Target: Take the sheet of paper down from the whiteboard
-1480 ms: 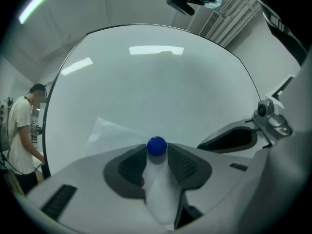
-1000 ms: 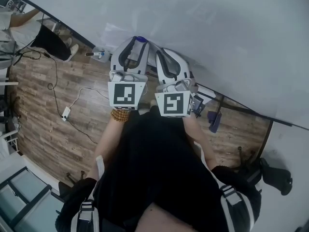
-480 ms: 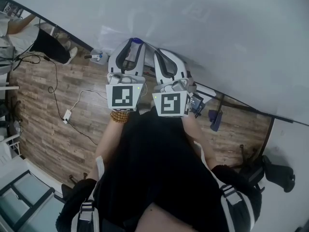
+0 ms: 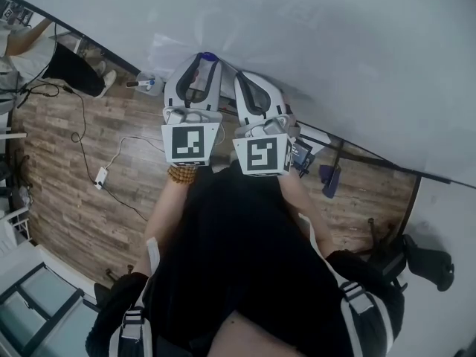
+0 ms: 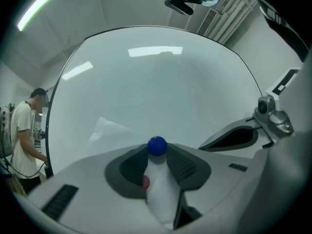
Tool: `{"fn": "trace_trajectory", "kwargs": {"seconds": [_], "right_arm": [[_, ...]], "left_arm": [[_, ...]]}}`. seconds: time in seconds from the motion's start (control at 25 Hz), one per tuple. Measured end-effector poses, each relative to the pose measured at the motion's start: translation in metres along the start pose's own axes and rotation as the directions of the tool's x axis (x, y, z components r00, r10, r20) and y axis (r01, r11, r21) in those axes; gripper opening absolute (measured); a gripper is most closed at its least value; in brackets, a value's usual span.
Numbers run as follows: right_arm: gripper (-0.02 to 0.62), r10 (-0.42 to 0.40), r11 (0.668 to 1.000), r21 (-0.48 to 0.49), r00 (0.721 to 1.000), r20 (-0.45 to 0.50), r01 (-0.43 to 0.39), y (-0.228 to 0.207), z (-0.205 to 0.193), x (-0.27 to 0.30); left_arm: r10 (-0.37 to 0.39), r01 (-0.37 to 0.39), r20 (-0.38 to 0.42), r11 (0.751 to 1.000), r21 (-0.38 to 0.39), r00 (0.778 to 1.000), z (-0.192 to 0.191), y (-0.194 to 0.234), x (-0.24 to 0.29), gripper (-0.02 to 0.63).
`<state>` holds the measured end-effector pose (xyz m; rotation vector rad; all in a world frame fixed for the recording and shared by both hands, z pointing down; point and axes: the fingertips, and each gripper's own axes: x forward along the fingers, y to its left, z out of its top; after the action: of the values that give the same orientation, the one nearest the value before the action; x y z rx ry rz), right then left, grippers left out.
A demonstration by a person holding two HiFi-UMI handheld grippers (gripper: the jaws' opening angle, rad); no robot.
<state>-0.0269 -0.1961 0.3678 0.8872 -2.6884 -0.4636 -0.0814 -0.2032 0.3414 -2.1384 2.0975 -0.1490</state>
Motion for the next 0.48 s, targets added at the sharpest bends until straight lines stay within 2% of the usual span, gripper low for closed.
{"fn": "trace_trajectory", "kwargs": {"seconds": [0.48], "right_arm": [[-0.002,0.035,0.997,0.066,0.999,0.014,-0.036,0.0058,-0.0006,-0.0021]], "left_arm": [[-0.004,0.004,0.008,1.000,-0.011,1.000,0.0004,-0.0001,-0.0012,0.126]]}}
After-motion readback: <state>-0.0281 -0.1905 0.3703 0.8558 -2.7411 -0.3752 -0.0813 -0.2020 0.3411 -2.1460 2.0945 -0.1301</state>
